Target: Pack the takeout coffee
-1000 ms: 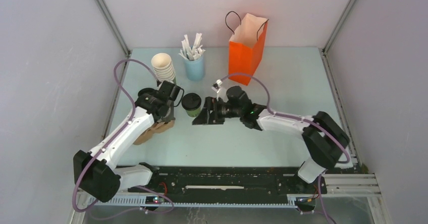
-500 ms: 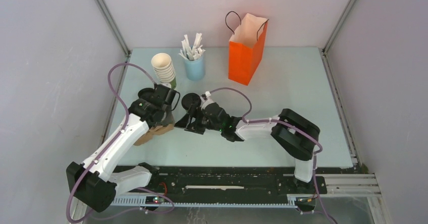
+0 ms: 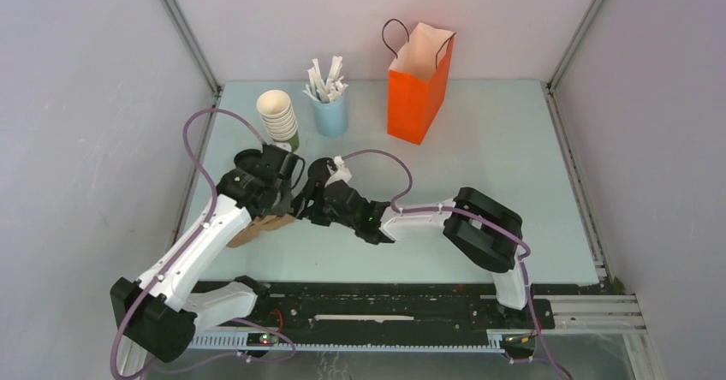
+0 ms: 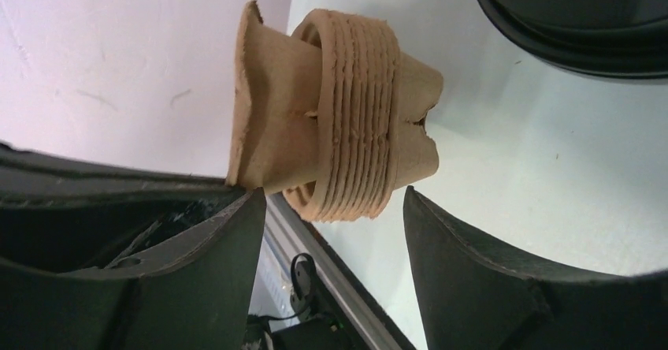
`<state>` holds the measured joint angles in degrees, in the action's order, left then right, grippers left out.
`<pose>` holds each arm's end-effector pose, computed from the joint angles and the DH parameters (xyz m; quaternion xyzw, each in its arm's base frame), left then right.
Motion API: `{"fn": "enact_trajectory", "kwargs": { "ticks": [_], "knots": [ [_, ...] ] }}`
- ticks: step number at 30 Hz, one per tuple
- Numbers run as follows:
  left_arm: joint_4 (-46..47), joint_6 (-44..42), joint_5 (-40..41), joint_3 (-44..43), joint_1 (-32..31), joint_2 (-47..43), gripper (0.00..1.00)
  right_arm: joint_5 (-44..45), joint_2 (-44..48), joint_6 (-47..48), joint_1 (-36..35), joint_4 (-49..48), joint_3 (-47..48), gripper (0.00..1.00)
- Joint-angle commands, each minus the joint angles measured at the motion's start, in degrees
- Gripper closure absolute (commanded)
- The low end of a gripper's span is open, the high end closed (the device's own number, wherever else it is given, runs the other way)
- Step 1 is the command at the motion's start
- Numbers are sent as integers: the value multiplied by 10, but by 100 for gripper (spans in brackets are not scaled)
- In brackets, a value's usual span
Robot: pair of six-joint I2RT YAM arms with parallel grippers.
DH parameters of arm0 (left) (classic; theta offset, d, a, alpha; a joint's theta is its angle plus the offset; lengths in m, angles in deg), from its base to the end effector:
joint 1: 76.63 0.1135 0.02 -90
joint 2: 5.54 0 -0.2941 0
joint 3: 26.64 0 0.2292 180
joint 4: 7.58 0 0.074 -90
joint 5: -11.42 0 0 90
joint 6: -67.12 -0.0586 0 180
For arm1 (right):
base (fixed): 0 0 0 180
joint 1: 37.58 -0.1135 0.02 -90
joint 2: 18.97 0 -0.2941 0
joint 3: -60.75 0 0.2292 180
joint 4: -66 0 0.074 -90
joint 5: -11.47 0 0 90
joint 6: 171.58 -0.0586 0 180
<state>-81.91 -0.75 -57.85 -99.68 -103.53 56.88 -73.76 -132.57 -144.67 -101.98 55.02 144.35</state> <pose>0.1576 -0.0567 0.3009 -0.0010 0.9588 0.0666 0.2762 0.2038 0.4140 0.2253 0.0149 0.8137 0.5052 0.2870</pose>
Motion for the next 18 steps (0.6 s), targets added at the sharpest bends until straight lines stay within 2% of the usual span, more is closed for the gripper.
{"fn": "enact_trajectory", "kwargs": {
  "ticks": [1, 6, 11, 18],
  "knots": [
    [-3, -5, -7, 1, -6, -21, 100, 84, -14, 27, -14, 53, 37, 28],
    [-16, -6, 7, -10, -7, -42, 100, 131, -28, 51, -32, 84, 57, 32],
    [-20, -18, 8, -29, -13, -67, 100, 119, -52, 50, -32, 101, 73, 36],
    [-54, -22, 52, -75, -27, -59, 100, 110, -56, 46, -35, 103, 73, 37]
  ]
}}
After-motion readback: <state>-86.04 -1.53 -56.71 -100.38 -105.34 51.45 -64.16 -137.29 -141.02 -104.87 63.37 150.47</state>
